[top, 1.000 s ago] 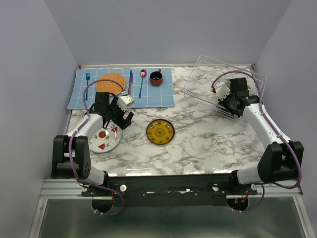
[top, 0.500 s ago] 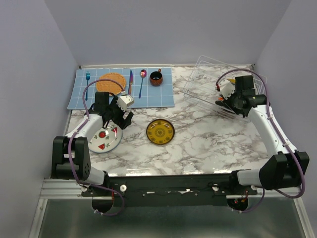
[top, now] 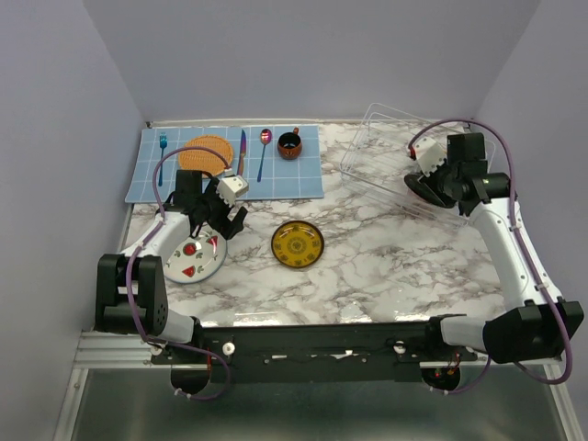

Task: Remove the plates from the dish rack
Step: Unload the plate from the dish rack.

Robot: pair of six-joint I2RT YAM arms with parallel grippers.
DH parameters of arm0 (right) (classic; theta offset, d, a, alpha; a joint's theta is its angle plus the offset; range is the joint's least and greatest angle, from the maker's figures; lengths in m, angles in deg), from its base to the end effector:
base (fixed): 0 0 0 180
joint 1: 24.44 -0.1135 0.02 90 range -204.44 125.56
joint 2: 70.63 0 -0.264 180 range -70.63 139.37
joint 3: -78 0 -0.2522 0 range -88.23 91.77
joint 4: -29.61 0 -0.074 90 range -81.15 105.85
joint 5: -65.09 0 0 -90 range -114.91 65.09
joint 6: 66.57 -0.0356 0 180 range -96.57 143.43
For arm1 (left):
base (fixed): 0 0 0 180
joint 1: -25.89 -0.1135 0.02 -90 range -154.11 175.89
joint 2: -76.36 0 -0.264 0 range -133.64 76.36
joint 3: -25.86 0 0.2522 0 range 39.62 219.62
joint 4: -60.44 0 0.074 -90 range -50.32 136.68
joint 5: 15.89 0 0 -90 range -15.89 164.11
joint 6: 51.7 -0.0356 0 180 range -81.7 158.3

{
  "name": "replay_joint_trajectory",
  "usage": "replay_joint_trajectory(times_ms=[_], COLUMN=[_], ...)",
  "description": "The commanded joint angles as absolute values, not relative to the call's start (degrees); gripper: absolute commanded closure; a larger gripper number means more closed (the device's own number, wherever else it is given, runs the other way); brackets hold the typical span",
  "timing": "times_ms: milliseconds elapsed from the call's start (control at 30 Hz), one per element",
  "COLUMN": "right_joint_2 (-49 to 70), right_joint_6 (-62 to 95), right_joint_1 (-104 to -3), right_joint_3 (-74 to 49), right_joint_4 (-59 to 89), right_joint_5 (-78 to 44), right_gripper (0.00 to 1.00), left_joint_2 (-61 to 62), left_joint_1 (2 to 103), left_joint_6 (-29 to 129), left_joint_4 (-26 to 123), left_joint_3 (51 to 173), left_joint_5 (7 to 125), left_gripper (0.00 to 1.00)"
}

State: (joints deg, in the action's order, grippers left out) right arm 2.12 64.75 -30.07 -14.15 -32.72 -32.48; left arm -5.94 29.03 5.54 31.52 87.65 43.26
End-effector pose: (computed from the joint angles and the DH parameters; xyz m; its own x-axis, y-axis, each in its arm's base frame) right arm 0.2586 0.0208 0.3511 -0.5432 -0.7112 -0.4461 -0.4885 0.6999 -0.5210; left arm 0.2874 -0.0340 0.2073 -0.4322 0.4890 -0.7577 0.7300 0.6830 0.0244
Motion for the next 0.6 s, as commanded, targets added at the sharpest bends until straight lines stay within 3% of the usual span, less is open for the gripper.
replay_joint_trajectory(times_ms=[0,567], right_joint_2=[0.7,1.1], right_joint_6=[62.8,60.9], right_joint_1=[-30.2,-30.2], right_joint_3=[-10.4,-5.0], right_joint_4=[-33.8,-34.7], right_joint_5=[-30.8,-26.9], right_gripper=[0.99,0.99], left_joint_2=[-4.1,-4.8], left_joint_1=[29.4,29.5], left_joint_6=[5.4,5.9], left_joint_4=[31.4,31.6], left_joint_3=[87.3,87.4], left_joint_5=[42.5,42.2], left_gripper=[0.01,0.01])
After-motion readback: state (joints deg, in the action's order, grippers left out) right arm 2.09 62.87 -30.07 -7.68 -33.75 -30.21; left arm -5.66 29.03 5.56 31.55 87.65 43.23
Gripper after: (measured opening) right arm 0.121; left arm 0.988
